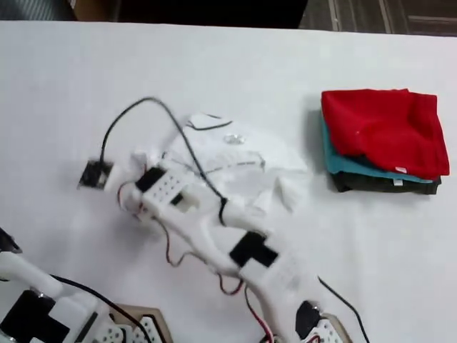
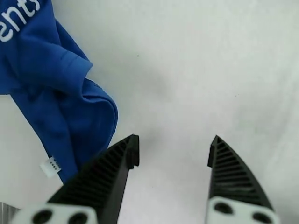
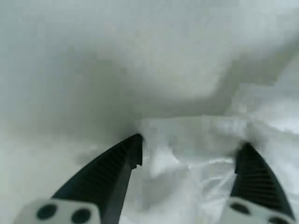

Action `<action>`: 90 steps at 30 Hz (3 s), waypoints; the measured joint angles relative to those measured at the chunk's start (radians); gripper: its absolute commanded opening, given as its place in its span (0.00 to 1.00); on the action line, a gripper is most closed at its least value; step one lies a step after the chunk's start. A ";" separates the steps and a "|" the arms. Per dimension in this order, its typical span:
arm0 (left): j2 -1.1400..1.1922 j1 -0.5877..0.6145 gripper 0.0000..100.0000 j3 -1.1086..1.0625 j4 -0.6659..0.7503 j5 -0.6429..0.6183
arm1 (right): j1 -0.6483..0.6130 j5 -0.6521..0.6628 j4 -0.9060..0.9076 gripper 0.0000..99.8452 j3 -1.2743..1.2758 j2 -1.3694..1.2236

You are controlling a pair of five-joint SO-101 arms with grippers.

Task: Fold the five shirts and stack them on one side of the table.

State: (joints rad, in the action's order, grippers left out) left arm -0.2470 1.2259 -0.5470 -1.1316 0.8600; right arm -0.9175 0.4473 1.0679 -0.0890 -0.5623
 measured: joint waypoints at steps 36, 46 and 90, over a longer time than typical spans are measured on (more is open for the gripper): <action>0.000 -0.143 0.26 -0.072 0.002 0.000 | 0.149 0.000 0.577 0.02 -0.499 0.598; 0.000 -0.189 0.26 -0.069 -0.032 0.000 | 0.239 0.000 0.236 0.02 -0.058 0.502; 0.000 -0.427 0.26 0.025 -0.206 -0.112 | 0.781 -0.044 -0.192 0.21 0.775 0.830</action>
State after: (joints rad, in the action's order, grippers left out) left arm -0.2470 0.7994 -0.5224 -1.3372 0.7480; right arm -0.1366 0.4028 0.8761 0.6859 0.2677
